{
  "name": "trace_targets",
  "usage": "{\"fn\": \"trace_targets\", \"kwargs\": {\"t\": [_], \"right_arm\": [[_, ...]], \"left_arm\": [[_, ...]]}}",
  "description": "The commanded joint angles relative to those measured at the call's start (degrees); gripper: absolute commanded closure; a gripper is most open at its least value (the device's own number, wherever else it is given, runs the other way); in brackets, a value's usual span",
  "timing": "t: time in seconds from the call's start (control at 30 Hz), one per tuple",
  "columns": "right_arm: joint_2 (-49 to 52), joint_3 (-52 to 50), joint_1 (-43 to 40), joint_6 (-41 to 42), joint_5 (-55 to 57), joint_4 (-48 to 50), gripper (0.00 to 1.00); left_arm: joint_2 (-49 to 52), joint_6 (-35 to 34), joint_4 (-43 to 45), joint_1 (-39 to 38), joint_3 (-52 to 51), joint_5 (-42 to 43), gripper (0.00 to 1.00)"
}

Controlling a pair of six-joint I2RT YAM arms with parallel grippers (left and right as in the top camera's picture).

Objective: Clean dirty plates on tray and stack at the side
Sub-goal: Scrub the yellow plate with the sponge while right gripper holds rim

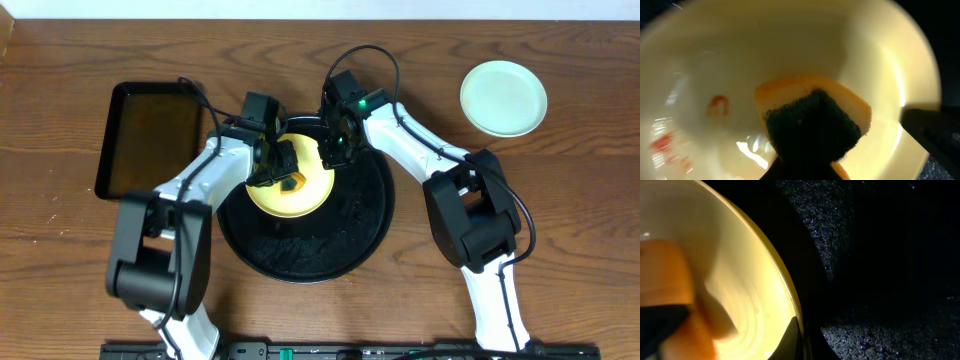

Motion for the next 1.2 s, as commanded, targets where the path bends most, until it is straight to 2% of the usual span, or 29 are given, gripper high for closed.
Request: {"fn": "trace_targets", "kwargs": {"t": [0.0,0.13,0.27,0.33,0.53,0.8,1.1,1.17], "right_arm": [[0.9,0.4,0.1,-0.1,1.9,-0.5,0.99],[0.9,0.4,0.1,-0.1,1.9,-1.0,0.99],[0.9,0.4,0.1,0.0,1.9,-0.9,0.99],[0.9,0.4,0.1,0.0,1.9,-0.9,0.99],[0.9,0.4,0.1,0.0,2.1,-0.9,0.99],[0.9,0.4,0.1,1.7,3.8,-0.9,0.99],[0.9,0.4,0.2,1.9,3.8,-0.7,0.99],[0.9,0.4,0.2,1.9,3.8,-0.7,0.99]], "left_arm": [[3.2,-0.6,0.3,0.7,0.9,2.1,0.92],[4.2,-0.6,-1.8,3.4,0.9,1.7,0.92],[4.2,0.5,-4.9,7.3,0.9,-3.3,0.92],[4.2,2.8,-6.4,9.4,0.9,-6.2,0.93],[3.4,11.6,-5.7,11.6,1.6,-6.4,0.93],[-4.7,10.8,-5.6,6.5,3.0,-6.1,0.93],[-0.4,3.1,-3.3,2.3,2.9,-5.9,0.92],[1.8,2.7,-1.7,1.9,2.9,-3.5,0.92]]}}
